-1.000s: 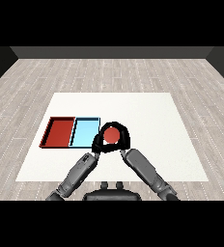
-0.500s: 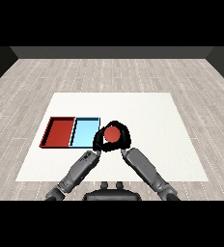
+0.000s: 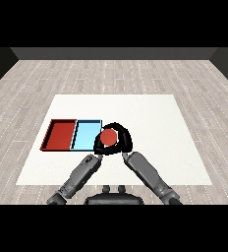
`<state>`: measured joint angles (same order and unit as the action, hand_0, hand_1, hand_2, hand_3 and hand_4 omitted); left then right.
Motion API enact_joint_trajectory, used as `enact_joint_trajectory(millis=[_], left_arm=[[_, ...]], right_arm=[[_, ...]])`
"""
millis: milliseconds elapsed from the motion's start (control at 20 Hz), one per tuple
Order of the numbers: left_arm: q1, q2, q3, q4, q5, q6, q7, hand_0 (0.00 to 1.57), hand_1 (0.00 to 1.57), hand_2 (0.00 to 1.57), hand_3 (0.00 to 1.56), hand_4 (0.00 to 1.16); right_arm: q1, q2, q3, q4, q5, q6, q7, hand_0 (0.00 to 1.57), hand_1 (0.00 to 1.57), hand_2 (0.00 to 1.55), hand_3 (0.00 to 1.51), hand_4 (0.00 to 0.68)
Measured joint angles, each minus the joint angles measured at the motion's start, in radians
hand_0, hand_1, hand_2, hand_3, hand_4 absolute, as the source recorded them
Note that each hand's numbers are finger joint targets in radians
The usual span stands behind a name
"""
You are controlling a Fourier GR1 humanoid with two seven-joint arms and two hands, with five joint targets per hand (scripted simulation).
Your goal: Pick the red can and put it in the red box
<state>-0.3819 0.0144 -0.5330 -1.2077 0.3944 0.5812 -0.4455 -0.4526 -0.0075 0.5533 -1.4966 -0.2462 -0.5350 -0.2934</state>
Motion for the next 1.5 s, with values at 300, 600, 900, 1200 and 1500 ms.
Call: enact_joint_trajectory(millis=[300,600,900,1200,1500], left_arm=[[0.002,-0.003,-0.022,0.012,0.011,0.031,-0.038,1.57,1.57,1.57,1.50,1.14],[-0.007,-0.006,0.006,0.018,-0.006,0.019,-0.037,1.57,1.57,1.57,1.49,1.13],[0.012,-0.005,0.022,-0.020,-0.046,0.016,-0.017,1.57,1.57,1.57,1.48,1.13],[0.019,-0.002,0.072,-0.027,-0.077,0.002,-0.005,1.57,1.57,1.56,1.46,1.13],[0.012,0.026,0.105,-0.087,-0.123,0.016,0.064,1.57,1.57,1.57,1.48,1.13]], right_arm=[[0.019,0.005,0.000,0.003,0.050,0.012,0.053,0.00,0.00,0.00,0.00,0.000],[0.024,0.006,-0.034,0.002,0.058,0.031,0.074,0.00,0.00,0.00,0.00,0.000],[0.044,0.005,-0.053,-0.011,0.062,0.039,0.080,0.00,0.00,0.00,0.00,0.000],[0.129,-0.006,-0.097,-0.110,0.056,0.110,0.096,0.00,0.00,0.00,0.00,0.000],[0.233,-0.068,-0.175,-0.260,0.021,0.173,0.111,0.00,0.00,0.00,0.00,0.000]])
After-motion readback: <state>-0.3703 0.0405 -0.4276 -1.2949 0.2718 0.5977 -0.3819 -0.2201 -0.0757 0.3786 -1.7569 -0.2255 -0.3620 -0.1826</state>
